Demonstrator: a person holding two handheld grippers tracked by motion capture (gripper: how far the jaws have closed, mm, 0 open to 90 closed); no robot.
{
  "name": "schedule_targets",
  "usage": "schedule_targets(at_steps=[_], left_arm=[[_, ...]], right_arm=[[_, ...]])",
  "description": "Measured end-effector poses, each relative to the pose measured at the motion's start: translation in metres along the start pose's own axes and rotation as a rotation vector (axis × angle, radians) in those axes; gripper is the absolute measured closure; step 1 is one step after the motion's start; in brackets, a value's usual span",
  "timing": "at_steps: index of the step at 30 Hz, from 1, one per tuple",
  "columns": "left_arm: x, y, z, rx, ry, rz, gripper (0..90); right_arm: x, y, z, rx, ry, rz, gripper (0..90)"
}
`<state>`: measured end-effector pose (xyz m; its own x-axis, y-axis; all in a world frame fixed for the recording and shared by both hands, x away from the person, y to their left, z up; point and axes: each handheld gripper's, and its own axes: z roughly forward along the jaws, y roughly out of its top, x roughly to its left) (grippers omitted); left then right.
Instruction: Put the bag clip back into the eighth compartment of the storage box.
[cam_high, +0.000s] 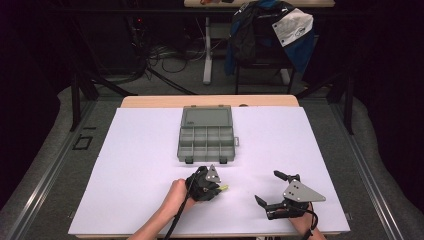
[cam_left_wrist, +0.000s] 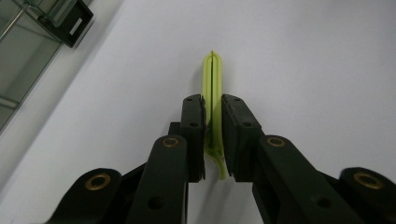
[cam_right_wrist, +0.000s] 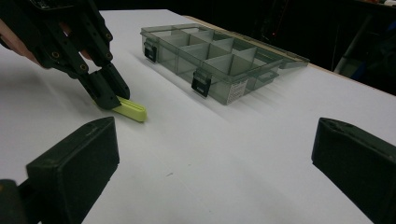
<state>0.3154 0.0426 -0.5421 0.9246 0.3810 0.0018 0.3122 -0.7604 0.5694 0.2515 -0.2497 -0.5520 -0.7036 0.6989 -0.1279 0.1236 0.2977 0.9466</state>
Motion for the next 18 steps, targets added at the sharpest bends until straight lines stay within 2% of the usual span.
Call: schedule_targets(at_steps=[18], left_arm=[[0.0051, 0.0001, -0.0093, -0.034, 0.022, -0.018, 79.6]], right_arm=[[-0.0003, -0.0009, 0.0007, 0.0, 0.001, 0.005, 0.3]])
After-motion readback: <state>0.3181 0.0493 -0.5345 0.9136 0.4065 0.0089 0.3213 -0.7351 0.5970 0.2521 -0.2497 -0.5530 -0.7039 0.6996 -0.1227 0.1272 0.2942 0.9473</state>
